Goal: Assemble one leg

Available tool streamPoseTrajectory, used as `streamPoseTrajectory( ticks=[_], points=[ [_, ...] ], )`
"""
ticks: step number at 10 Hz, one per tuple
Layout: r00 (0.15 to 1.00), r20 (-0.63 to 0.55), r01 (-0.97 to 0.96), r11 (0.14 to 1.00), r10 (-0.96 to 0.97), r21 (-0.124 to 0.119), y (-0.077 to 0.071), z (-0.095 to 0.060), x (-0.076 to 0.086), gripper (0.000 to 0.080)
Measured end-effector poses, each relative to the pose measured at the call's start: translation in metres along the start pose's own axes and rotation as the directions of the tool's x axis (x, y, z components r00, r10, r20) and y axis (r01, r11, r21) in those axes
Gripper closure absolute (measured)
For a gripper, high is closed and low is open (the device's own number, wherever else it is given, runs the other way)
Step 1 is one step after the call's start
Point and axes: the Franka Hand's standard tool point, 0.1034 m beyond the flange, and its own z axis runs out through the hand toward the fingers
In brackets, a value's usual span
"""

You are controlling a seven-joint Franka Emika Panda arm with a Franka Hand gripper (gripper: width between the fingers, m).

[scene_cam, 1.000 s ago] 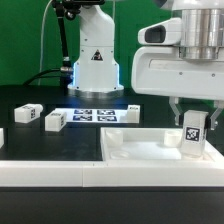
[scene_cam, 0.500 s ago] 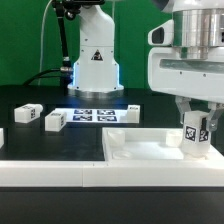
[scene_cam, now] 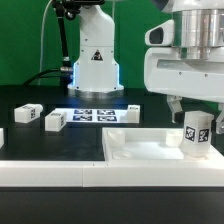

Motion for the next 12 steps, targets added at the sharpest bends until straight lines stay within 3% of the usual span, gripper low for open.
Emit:
streamPoseTrajectory(
  ticks=[1, 4, 6, 11, 12],
  points=[
    [0.993, -0.001, 0.116, 0.993, -0.116, 0.001, -0.0003, -0.0006, 0.0010, 0.0172],
    [0.891, -0.001, 0.454, 0.891, -0.454, -0.001, -0.0030, -0.0013, 0.0010, 0.0154],
    [0.773, 0.004, 0.634, 0.773, -0.634, -0.012, -0.0053, -0.0031, -0.0006, 0.0151],
    [0.531, 0.018, 0.847, 0.531, -0.847, -0.019, -0.0021, -0.0027, 0.0021, 0.0151],
    [0.532, 0.018, 0.847, 0.532, -0.846, -0.019, -0.0021, -0.0027, 0.0020, 0.0259]
  ],
)
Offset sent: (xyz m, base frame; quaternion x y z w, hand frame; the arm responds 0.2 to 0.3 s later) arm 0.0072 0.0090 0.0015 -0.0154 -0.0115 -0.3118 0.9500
